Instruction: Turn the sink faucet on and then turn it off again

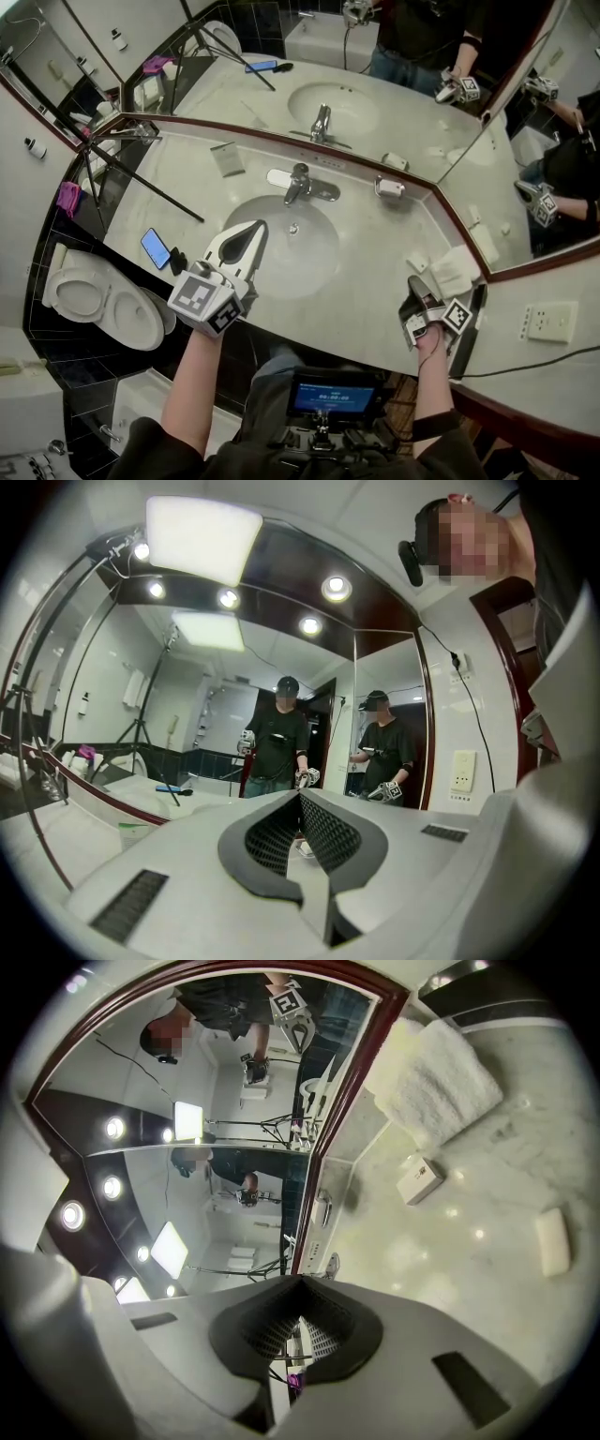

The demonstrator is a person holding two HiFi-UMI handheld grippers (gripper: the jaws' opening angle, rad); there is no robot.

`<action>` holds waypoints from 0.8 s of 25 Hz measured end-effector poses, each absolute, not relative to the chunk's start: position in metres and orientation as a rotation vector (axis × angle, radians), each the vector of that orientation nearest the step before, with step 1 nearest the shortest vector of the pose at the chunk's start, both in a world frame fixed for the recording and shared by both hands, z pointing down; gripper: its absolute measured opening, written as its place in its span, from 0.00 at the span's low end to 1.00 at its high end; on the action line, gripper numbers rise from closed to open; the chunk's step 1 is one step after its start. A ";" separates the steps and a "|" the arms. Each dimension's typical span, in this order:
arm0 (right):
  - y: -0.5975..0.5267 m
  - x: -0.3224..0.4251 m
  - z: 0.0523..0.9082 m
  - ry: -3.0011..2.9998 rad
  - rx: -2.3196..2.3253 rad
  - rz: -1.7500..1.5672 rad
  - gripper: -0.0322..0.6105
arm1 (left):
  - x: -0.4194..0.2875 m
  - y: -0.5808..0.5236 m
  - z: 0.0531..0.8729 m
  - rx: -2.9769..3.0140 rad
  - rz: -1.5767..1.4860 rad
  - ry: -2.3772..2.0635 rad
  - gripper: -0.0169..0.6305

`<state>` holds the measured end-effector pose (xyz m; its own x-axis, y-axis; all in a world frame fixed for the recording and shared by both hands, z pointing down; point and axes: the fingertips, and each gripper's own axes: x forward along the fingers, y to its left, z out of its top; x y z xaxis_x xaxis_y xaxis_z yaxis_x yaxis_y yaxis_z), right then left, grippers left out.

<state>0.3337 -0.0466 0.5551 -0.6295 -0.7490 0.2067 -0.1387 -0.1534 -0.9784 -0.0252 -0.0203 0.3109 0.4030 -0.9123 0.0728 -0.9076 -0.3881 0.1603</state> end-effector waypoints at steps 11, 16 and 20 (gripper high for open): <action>-0.065 0.304 0.552 1.814 -0.972 -1.826 0.06 | -0.027 -0.038 0.315 2.477 -0.047 -1.615 0.03; -0.084 0.265 0.558 1.904 -0.939 -1.844 0.10 | -0.033 -0.043 0.324 2.472 -0.015 -1.600 0.03; -0.108 0.235 0.556 2.101 -0.970 -1.776 0.12 | -0.037 -0.045 0.331 2.473 0.011 -1.588 0.03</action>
<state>0.2348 -0.1082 0.5559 -0.7567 -0.6085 0.2392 -0.3372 0.0498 -0.9401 -0.0370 -0.0453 0.3305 0.4221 -0.8992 0.1149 -0.9007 -0.4017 0.1656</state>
